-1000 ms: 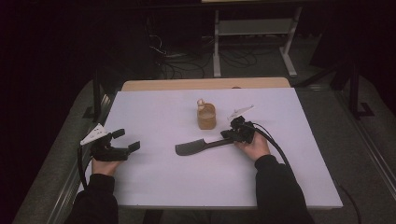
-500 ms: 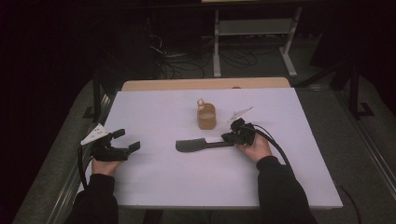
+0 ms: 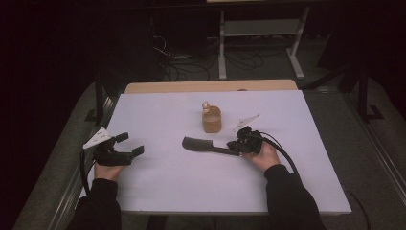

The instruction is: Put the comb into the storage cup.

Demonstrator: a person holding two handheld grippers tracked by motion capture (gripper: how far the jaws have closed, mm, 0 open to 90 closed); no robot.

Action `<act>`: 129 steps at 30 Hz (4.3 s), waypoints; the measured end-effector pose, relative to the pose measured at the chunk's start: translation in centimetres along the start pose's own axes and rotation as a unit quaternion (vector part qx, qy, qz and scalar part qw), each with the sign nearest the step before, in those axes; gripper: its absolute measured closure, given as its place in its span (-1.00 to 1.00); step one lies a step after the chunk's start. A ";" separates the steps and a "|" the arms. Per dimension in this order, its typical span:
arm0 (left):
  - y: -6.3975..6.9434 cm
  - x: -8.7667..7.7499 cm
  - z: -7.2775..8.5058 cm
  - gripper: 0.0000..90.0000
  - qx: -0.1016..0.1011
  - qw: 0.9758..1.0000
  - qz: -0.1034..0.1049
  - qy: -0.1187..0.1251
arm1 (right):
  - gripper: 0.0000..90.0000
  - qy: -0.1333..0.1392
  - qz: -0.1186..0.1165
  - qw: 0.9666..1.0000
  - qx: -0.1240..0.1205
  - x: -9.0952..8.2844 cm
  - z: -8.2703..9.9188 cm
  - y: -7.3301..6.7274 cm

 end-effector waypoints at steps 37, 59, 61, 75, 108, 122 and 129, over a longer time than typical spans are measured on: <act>0.0 0.0 0.0 -1.00 0.000 1.000 0.000 -0.001 | 0.97 -0.026 -0.001 0.999 -0.038 -2.1 0.2 -2.1; 0.0 0.1 0.0 -1.00 -0.001 1.000 -0.001 -0.001 | 0.66 -0.053 -0.028 0.997 -0.047 -4.0 -0.8 -3.0; 0.0 0.1 0.0 -1.00 -0.001 1.000 -0.001 0.000 | 0.56 -0.056 -0.027 0.997 -0.043 -4.0 -1.0 -3.0; 0.0 0.1 0.0 -1.00 -0.001 1.000 -0.001 0.000 | -0.20 -0.070 0.002 0.997 -0.032 -3.3 -2.3 -2.4; 0.0 0.2 0.0 -1.00 0.002 1.000 0.001 -0.001 | -0.76 -0.106 -0.021 0.994 -0.037 0.4 -2.8 -2.3; 0.0 0.2 0.0 -1.00 0.002 1.000 0.001 -0.001 | -0.54 -0.115 -0.026 0.992 -0.049 1.6 -2.8 -2.8; 0.0 0.2 0.0 -1.00 0.002 1.000 0.001 -0.001 | -0.35 -0.111 -0.024 0.992 -0.056 1.8 -3.0 -3.0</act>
Point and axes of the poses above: each handheld gripper's, and its own axes: x roughly forward along the jaws, z roughly out of its underside, y roughly to its right, the point moved 4 cm from there along x, roughly forward along the jaws, and after that the axes turned 2 degrees about y, right-handed, at the moved point
